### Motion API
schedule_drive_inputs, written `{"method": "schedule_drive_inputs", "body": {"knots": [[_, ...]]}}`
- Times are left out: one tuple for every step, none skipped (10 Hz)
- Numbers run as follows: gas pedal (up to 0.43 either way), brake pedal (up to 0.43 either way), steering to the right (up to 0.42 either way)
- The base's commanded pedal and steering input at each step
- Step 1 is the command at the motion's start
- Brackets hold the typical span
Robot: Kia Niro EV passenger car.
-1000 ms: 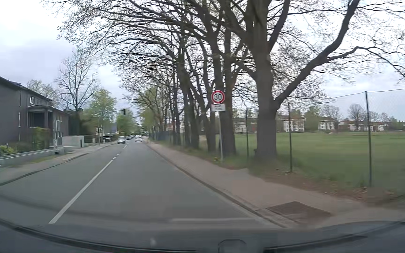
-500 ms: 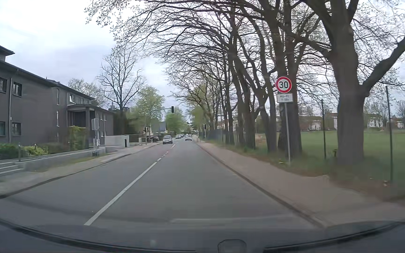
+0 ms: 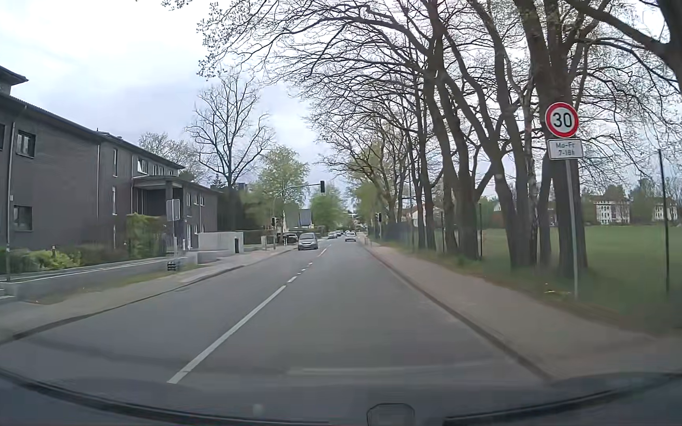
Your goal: Follow the waypoints while adhering to traffic rules and regulations
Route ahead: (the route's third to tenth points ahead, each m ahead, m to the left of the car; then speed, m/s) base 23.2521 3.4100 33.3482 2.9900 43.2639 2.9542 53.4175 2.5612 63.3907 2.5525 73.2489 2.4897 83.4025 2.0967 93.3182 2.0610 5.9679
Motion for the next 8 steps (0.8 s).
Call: {"method": "schedule_drive_inputs", "body": {"knots": [[0.22,0.0,-0.021],[0.22,0.0,-0.012],[0.22,0.0,-0.01],[0.22,0.0,-0.009],[0.22,0.0,-0.008],[0.22,0.0,-0.006],[0.22,0.0,-0.005],[0.22,0.0,-0.005]]}}
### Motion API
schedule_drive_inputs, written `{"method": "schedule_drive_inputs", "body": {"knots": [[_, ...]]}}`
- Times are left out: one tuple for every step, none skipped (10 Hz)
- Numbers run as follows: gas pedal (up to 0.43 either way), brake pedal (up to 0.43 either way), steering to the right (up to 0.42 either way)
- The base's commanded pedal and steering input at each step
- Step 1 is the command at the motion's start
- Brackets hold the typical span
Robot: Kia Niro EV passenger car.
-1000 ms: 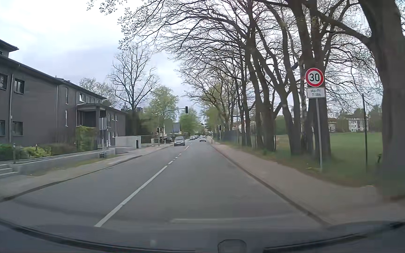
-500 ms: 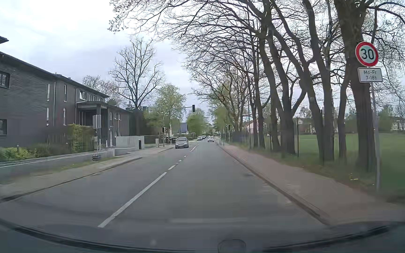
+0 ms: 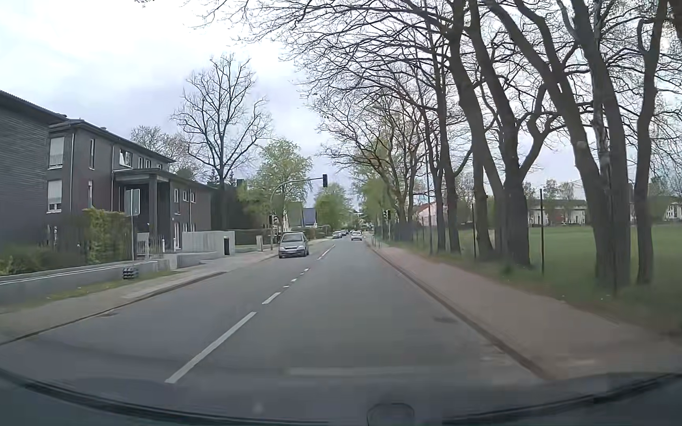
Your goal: Follow the waypoints while adhering to traffic rules and regulations
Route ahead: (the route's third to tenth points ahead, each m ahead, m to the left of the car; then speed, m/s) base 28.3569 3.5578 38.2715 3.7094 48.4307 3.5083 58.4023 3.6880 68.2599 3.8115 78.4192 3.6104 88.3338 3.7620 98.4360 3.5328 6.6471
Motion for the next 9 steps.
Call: {"method": "schedule_drive_inputs", "body": {"knots": [[0.22,0.0,-0.005],[0.22,0.0,-0.005],[0.209,0.0,-0.005],[0.189,0.0,-0.005],[0.177,0.0,-0.005],[0.169,0.0,-0.004],[0.157,0.0,-0.005],[0.157,0.0,-0.006],[0.15,0.0,-0.008]]}}
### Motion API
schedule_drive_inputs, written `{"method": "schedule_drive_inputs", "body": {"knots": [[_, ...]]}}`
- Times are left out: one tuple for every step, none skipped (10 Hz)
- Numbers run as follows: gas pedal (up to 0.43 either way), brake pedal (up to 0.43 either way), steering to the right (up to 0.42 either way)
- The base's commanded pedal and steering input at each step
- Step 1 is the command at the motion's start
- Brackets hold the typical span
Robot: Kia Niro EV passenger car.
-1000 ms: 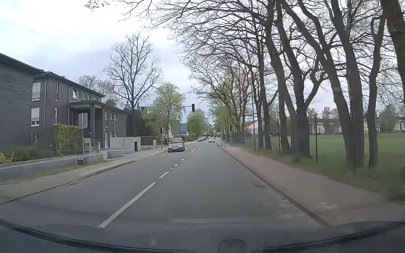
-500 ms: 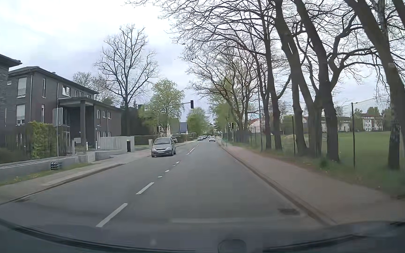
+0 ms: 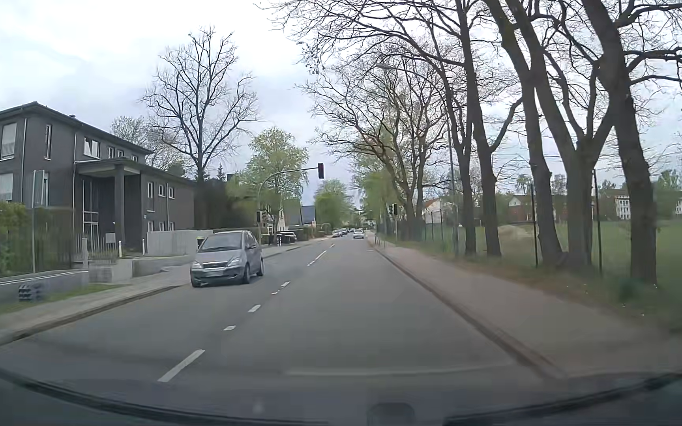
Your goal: Follow the waypoints while adhering to traffic rules and regulations
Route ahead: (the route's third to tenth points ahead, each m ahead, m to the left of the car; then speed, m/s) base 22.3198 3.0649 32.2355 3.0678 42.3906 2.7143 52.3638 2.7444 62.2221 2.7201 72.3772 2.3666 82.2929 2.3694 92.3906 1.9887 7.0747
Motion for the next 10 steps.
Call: {"method": "schedule_drive_inputs", "body": {"knots": [[0.138,0.0,-0.01],[0.138,0.0,-0.011],[0.138,0.0,-0.011],[0.138,0.0,-0.011],[0.13,0.0,-0.011],[0.13,0.0,-0.011],[0.13,0.0,-0.011],[0.13,0.0,-0.011],[0.13,0.0,-0.011],[0.13,0.0,-0.011]]}}
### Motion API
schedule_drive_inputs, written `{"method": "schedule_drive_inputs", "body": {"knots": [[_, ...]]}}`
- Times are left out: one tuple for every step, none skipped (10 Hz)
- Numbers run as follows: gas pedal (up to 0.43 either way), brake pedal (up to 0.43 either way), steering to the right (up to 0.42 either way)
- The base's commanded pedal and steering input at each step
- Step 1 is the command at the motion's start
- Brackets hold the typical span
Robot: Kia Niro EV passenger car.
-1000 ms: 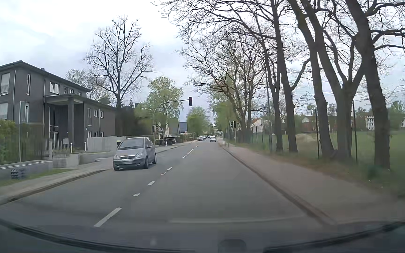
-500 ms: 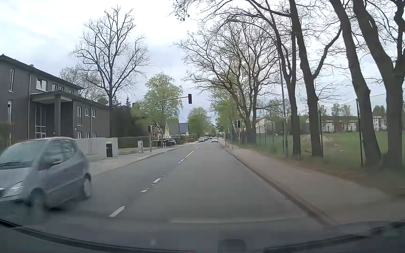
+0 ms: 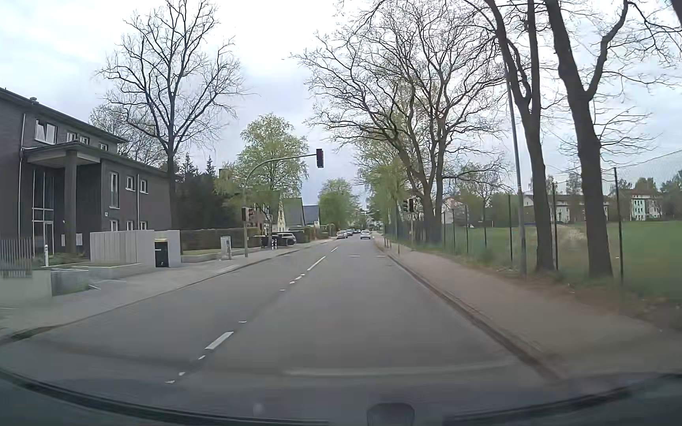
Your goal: Follow the waypoints while adhering to traffic rules and regulations
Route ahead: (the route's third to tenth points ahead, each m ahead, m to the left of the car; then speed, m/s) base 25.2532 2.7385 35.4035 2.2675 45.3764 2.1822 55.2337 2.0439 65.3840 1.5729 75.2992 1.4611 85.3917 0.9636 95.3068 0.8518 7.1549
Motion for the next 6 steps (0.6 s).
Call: {"method": "schedule_drive_inputs", "body": {"knots": [[0.13,0.0,-0.011],[0.13,0.0,-0.01],[0.13,0.0,-0.01],[0.13,0.0,-0.009],[0.13,0.0,-0.008],[0.13,0.0,-0.006]]}}
